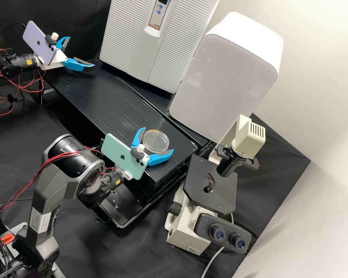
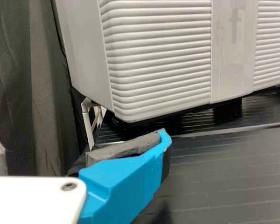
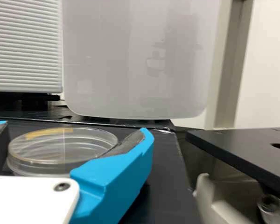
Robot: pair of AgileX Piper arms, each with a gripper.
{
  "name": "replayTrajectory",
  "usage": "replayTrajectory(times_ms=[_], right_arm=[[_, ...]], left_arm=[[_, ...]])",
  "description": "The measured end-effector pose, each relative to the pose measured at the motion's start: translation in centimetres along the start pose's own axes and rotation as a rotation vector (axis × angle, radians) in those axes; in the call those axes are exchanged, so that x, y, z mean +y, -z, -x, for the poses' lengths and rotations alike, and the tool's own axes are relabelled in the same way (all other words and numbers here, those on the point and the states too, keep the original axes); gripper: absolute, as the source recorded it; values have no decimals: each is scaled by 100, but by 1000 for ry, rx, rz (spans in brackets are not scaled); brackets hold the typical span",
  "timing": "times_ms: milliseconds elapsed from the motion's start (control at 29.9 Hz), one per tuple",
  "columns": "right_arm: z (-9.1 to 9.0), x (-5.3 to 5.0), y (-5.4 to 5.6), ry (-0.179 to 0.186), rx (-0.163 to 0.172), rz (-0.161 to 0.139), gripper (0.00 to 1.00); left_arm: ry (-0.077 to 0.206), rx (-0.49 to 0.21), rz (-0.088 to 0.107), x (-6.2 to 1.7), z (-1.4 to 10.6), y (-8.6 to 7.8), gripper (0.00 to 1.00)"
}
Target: Slide the petri dish to the right
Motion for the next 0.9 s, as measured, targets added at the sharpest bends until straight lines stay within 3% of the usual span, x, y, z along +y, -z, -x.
replayTrajectory(times_ms=[267,401,468,535,769,902], right_arm=[[99,58,24,15,-23,-4,100],[244,62,34,-30,-75,-13,100],[315,53,46,-59,-83,-12,100],[416,40,39,-63,-95,-10,100],[607,97,96,-54,-27,-85,100],[638,104,125,-46,1,-106,100]], left_arm=[[0,0,0,0,0,0,100],[0,0,0,0,0,0,100],[0,0,0,0,0,0,100],[0,0,0,0,0,0,100],[0,0,0,0,0,0,100],[0,0,0,0,0,0,100]])
